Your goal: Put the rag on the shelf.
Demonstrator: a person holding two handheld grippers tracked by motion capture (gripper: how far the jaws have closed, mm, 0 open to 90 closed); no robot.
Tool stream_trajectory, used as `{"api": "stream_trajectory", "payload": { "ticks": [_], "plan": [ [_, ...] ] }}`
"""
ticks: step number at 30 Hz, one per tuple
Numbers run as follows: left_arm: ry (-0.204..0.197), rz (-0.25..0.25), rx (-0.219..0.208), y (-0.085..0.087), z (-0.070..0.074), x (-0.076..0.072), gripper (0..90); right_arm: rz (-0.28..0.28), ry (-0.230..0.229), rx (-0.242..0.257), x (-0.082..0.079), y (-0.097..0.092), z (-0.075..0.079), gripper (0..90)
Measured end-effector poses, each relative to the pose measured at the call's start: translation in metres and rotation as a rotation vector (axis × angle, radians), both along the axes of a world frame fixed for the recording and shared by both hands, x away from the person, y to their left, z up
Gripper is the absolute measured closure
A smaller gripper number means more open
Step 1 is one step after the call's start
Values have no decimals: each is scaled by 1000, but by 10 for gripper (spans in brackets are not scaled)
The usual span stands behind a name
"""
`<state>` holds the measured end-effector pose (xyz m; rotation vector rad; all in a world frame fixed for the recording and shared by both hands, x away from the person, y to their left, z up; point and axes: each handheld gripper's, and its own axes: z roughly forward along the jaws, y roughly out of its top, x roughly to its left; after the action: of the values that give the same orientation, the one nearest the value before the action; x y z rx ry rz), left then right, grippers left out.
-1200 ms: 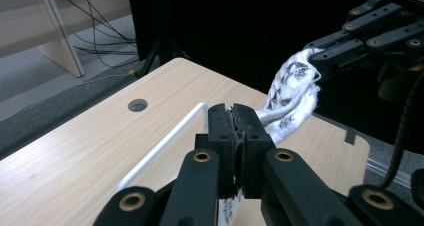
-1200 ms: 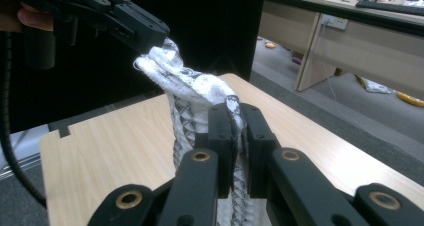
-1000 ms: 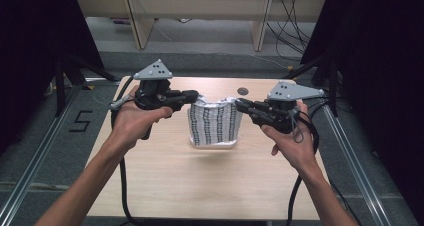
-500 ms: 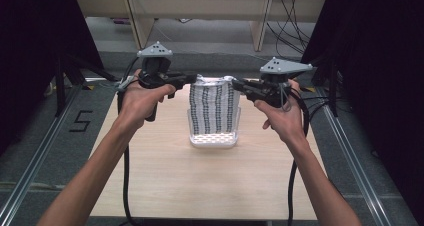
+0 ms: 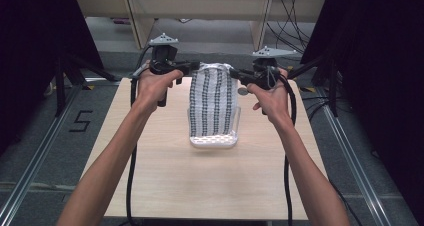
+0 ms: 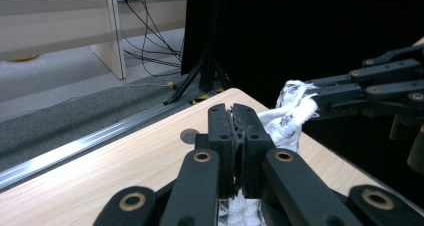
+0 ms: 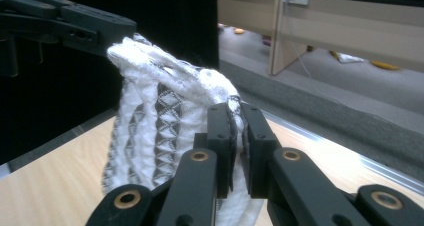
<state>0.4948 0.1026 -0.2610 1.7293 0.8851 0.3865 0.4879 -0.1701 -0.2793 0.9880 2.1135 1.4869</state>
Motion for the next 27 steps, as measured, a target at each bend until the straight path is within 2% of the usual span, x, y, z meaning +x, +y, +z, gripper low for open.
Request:
{"api": "stream_trajectory", "payload": {
  "ticks": [3, 4, 5, 6, 9, 11, 12, 13, 17, 20, 24, 27],
  "plan": [
    [17, 2, 4, -2, -7, 9, 869, -7, 12, -2, 10, 0, -4, 849],
    [23, 9, -5, -2, -10, 12, 868, -15, 28, 11, 12, 1, -6, 849],
    [31, 13, -9, -2, -12, 15, 868, -18, 20, -2, 15, 0, -7, 849],
    [33, 17, -17, -3, -14, 19, 868, -23, 39, 1, 18, 1, -9, 849],
    [60, 23, -13, -5, -21, 26, 866, -19, 47, 14, 27, 1, -16, 847],
    [81, 25, -19, -7, -27, 30, 862, -34, 77, 9, 30, 2, -20, 842],
    [90, 26, -19, -8, -30, 32, 861, -30, 73, 2, 33, 2, -23, 839],
    [100, 27, -20, -9, -33, 34, 860, -49, 106, 7, 32, 4, -24, 837],
    [135, 38, -11, -11, -44, 39, 854, -52, 113, -15, 40, 5, -34, 835],
    [169, 37, 2, -11, -52, 43, 845, -57, 144, -20, 42, 8, -39, 832],
    [196, 46, 1, -12, -61, 47, 835, -71, 167, -35, 44, 12, -43, 827],
    [209, 37, 18, -12, -67, 48, 824, -71, 178, -56, 46, 12, -47, 815]
  ]
}}
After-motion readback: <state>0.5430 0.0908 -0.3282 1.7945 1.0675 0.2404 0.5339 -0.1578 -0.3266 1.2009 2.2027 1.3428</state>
